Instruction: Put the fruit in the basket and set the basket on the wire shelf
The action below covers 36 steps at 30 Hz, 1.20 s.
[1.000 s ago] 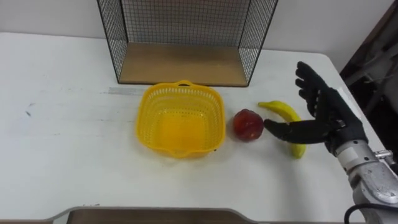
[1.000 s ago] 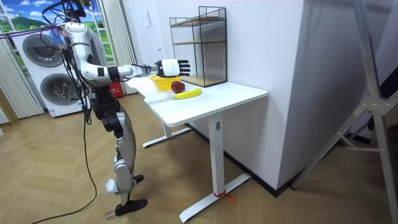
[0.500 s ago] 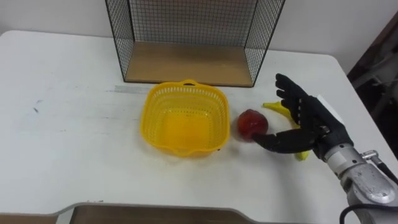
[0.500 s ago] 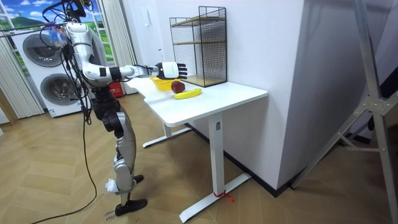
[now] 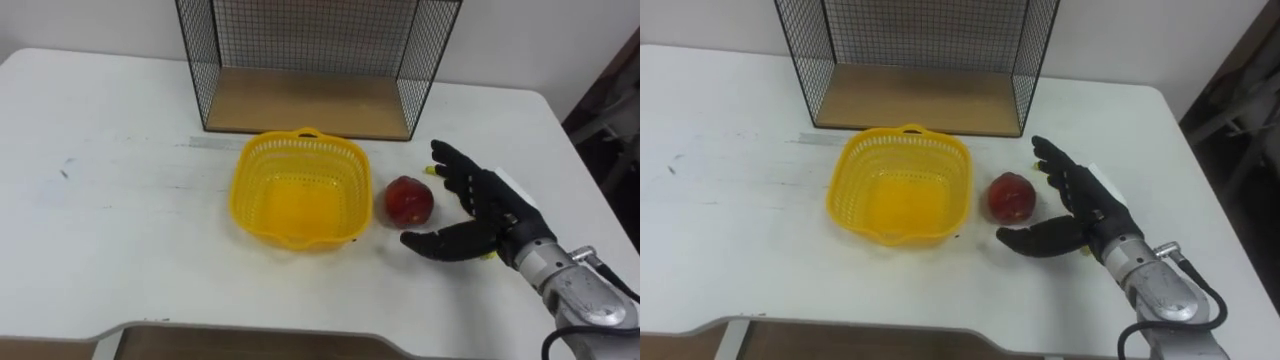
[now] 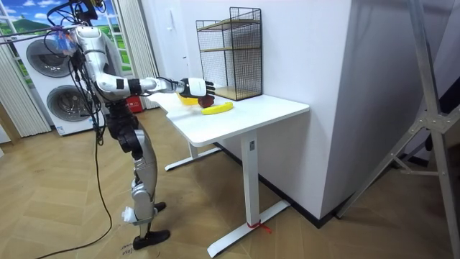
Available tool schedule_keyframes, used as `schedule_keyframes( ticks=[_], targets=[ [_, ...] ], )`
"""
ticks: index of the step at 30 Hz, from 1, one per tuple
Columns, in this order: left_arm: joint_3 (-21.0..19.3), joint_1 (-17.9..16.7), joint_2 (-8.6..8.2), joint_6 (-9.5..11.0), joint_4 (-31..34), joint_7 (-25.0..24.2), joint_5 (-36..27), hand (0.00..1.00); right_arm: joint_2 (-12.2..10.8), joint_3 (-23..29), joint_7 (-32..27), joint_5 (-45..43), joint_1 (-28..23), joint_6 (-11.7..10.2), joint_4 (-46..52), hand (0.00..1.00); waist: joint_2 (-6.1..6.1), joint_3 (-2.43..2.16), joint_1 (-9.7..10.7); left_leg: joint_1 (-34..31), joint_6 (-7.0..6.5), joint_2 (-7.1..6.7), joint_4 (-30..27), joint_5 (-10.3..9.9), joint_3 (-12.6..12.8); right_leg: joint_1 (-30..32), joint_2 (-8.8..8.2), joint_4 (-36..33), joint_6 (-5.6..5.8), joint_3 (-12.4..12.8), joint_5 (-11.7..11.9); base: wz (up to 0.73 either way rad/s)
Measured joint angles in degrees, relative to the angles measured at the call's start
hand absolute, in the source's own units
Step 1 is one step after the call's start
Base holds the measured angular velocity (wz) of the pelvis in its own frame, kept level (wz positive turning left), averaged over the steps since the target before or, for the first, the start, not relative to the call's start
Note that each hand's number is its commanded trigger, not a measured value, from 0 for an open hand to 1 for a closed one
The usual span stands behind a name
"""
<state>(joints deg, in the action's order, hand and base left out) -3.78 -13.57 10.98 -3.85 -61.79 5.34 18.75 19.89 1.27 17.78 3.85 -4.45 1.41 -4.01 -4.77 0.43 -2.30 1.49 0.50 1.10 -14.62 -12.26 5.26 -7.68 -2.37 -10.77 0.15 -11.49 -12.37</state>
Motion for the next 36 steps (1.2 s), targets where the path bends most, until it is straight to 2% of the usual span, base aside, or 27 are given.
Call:
schedule_keyframes(
  ticks=[8,17,22,27,30,33,36],
  targets=[
    [0.1,0.2,0.00,-0.1,0.0,-1.8,0.1,0.00,0.0,0.2,-0.2,0.3,1.2,0.0,-5.9,0.00,-0.39,-0.05,-0.7,0.4,0.00,-0.06,0.0,0.0,-0.7,-0.4,-0.02,0.2,-0.02,-0.3,0.0,0.02],
    [0.6,0.3,0.03,-1.3,0.1,-3.6,0.1,0.00,0.0,-0.1,-0.9,0.1,2.7,0.0,-8.7,0.00,-0.74,-0.18,-1.5,-0.3,-0.03,-0.16,-0.8,0.0,-0.8,-0.3,0.03,1.1,-0.07,-0.4,0.0,0.02],
    [0.5,0.3,0.01,-2.1,1.3,-5.3,0.1,0.00,0.0,-0.1,-1.0,0.1,3.4,1.2,-8.9,0.00,-0.80,-0.23,-2.1,-0.8,-0.03,-0.17,-0.8,0.0,-1.2,0.1,0.02,1.0,-0.08,-1.0,0.0,0.04],
    [0.2,0.3,0.00,-2.4,2.3,-6.0,0.5,0.00,0.0,-0.1,-1.0,0.1,3.8,1.4,-9.0,0.00,-0.89,-0.17,-3.1,-0.6,-0.03,-0.19,-0.9,0.0,-1.5,-0.2,-0.01,0.9,-0.09,-1.1,0.0,0.01],
    [-0.1,0.3,0.00,-2.8,2.4,-6.1,0.7,0.00,0.0,-0.1,-1.0,0.1,4.6,2.3,-8.9,0.00,-0.88,-0.14,-3.3,-0.6,-0.03,-0.18,-1.0,0.0,-1.7,-0.3,0.01,0.8,-0.10,-1.2,0.0,0.00],
    [-0.6,0.5,0.00,-3.3,2.4,-6.0,1.3,0.00,0.0,-0.1,-1.0,0.1,4.6,2.4,-9.1,0.00,-0.77,0.10,-3.9,-0.8,-0.02,-0.18,-1.1,0.0,-2.0,-0.1,0.06,0.7,-0.16,-1.2,0.1,0.02],
    [-0.6,0.4,-0.03,-3.3,2.4,-6.0,1.8,0.00,0.0,-0.1,-1.0,0.1,5.2,2.5,-10.7,0.00,-0.78,0.10,-4.3,-0.8,-0.02,-0.20,-1.2,0.0,-2.0,-0.1,0.05,0.8,-0.17,-1.1,0.1,0.00]
  ],
)
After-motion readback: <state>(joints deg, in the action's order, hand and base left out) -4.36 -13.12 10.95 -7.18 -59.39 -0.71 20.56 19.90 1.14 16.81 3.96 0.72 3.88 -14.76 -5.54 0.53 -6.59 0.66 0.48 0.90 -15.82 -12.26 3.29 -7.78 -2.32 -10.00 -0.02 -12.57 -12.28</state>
